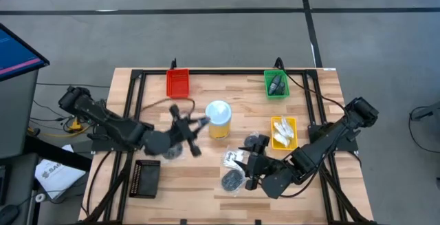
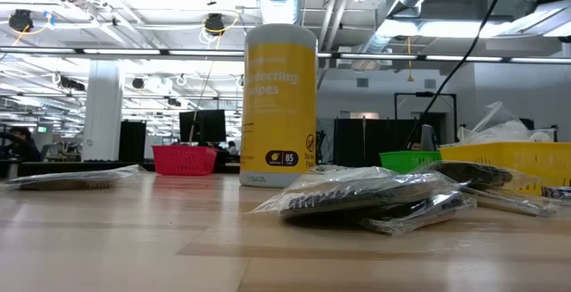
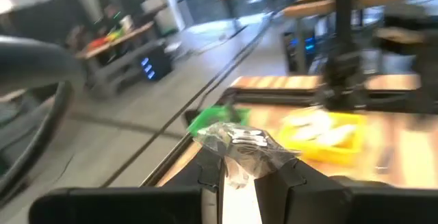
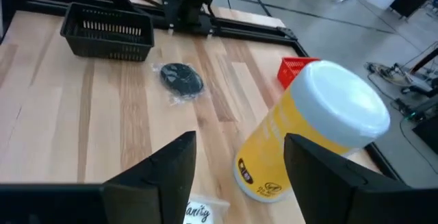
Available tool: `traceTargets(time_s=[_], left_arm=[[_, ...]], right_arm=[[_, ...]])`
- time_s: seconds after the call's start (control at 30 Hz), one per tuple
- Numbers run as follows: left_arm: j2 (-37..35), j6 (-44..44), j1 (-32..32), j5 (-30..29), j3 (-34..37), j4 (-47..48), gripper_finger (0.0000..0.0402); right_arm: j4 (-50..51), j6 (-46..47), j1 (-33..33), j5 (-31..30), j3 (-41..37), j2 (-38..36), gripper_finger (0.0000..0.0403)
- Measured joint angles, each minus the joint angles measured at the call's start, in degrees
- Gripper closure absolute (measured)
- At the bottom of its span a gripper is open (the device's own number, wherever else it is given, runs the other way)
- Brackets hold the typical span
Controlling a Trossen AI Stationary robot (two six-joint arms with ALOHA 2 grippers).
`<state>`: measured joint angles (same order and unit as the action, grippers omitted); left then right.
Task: Pick & Place Travel size toiletries
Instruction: Put the silver nail cutter into the red bin
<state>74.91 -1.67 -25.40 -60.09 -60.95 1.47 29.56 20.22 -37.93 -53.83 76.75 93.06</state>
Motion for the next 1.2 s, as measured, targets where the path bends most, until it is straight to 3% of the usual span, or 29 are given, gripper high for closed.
traceTargets(time_s=[0.2,0.43,0.73,0.87,1.2], left_arm=[[-4.19,11.62,9.19,1.41,0.00,14.47,0.0364],[-4.76,18.72,22.46,10.76,0.04,24.39,0.0364],[-6.50,21.50,36.39,21.35,7.82,24.96,0.0364],[-8.24,22.12,41.40,23.15,10.74,24.60,0.0364],[-9.31,24.87,51.92,28.55,18.14,23.04,0.0364]], right_arm=[[0.35,0.84,0.24,0.12,0.01,1.27,0.0209],[1.41,0.84,0.97,0.25,-0.05,2.94,0.0226],[2.00,1.48,2.33,0.32,-0.11,5.72,0.0240],[1.97,3.17,2.98,3.19,-0.09,5.72,0.0244],[2.13,4.36,3.94,3.42,-0.09,5.72,0.0244]])
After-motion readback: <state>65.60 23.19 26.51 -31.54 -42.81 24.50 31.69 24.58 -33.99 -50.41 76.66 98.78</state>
